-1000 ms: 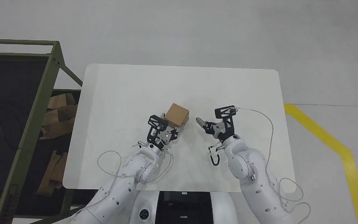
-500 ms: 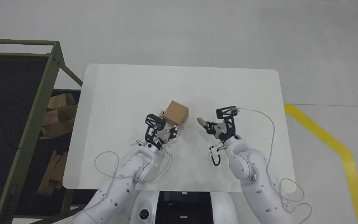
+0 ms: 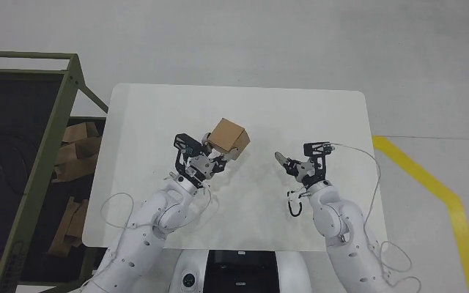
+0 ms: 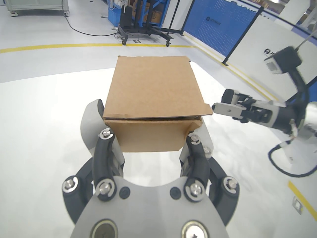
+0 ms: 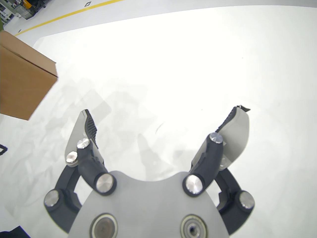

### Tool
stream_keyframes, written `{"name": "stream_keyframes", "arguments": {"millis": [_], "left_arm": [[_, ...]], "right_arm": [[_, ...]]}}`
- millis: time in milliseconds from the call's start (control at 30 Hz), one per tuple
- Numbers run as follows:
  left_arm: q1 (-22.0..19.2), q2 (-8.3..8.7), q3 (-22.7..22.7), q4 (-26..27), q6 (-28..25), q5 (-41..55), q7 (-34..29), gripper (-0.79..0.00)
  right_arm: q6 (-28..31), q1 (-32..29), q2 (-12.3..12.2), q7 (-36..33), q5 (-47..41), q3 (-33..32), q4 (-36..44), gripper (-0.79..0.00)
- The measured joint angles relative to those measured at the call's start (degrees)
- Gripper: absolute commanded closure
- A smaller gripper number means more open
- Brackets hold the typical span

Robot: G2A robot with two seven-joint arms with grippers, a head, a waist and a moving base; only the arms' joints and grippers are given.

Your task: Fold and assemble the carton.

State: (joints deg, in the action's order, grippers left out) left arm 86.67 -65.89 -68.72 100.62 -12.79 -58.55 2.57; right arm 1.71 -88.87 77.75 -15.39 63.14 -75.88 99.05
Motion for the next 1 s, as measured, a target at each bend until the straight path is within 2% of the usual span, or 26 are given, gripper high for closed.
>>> {"name": "stream_keyframes", "arguments": {"millis": [167, 367, 833, 1000], "left_arm": [[0.7, 0.53, -3.65, 3.83, -4.86, 6.58, -5.48, 0.0], [1.13, 0.82, -5.65, 7.29, -8.02, 11.91, -9.53, 0.0], [1.49, 0.88, -6.38, 8.45, -7.71, 11.86, -9.38, 0.0], [0.92, 0.61, -5.39, 7.76, -7.57, 17.59, -11.76, 0.0]], "right_arm": [[0.49, -2.23, -0.36, 1.24, -1.28, -2.21, 0.26, -0.785], [0.91, -3.63, -0.58, 2.42, -2.38, -3.3, 0.44, -0.785], [1.61, -3.86, -0.69, 2.37, -2.19, -3.29, 0.77, -0.785], [1.61, -3.87, -0.69, 2.37, -2.19, -3.29, 0.77, -0.785]]}}
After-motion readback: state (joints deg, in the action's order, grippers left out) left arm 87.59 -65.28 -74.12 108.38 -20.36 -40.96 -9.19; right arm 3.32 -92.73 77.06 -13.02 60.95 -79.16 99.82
